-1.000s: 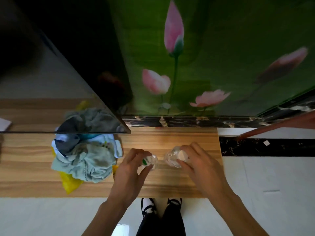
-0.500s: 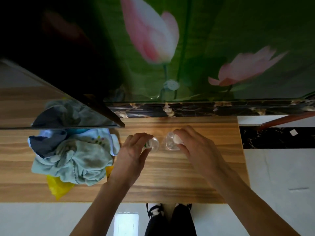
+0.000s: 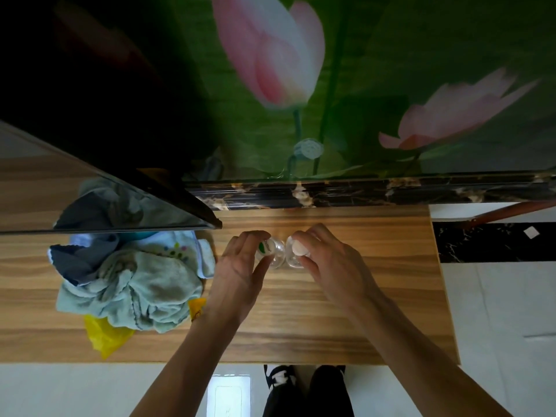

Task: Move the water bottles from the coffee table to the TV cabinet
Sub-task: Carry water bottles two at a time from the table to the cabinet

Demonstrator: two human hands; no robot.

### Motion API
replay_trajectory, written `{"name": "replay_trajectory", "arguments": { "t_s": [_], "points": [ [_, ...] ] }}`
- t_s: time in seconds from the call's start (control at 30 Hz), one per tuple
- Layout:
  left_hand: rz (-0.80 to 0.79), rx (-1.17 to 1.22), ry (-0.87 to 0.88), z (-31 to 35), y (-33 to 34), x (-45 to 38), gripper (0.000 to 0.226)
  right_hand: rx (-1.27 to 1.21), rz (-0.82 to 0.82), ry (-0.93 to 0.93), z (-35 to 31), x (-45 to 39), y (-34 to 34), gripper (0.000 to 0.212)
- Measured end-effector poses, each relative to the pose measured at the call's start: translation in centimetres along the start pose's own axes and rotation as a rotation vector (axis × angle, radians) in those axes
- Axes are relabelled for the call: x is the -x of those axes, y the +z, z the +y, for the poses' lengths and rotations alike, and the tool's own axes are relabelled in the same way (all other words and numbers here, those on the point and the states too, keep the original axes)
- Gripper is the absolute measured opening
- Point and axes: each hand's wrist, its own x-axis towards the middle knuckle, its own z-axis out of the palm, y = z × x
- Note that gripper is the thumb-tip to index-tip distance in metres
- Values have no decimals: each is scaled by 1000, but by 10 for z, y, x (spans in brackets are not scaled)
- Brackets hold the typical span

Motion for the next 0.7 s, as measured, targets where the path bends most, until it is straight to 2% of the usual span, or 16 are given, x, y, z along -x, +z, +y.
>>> {"name": "replay_trajectory", "arguments": {
  "t_s": [0.33,0.4,0.53,0.7],
  "points": [
    [9,19,-28,5,-2,4,39,0,36,32,-6,4,-1,34],
    [0,6,-26,6,-3,4,40,3,38,47,-9,4,-1,42],
    [-39,-55,-38,8,-11,5,52,92,62,59,-11,9,-10,71],
    [-38,-34,-8,44,-59,21,62,61,103,39,-35,43,-66,77]
  ]
}}
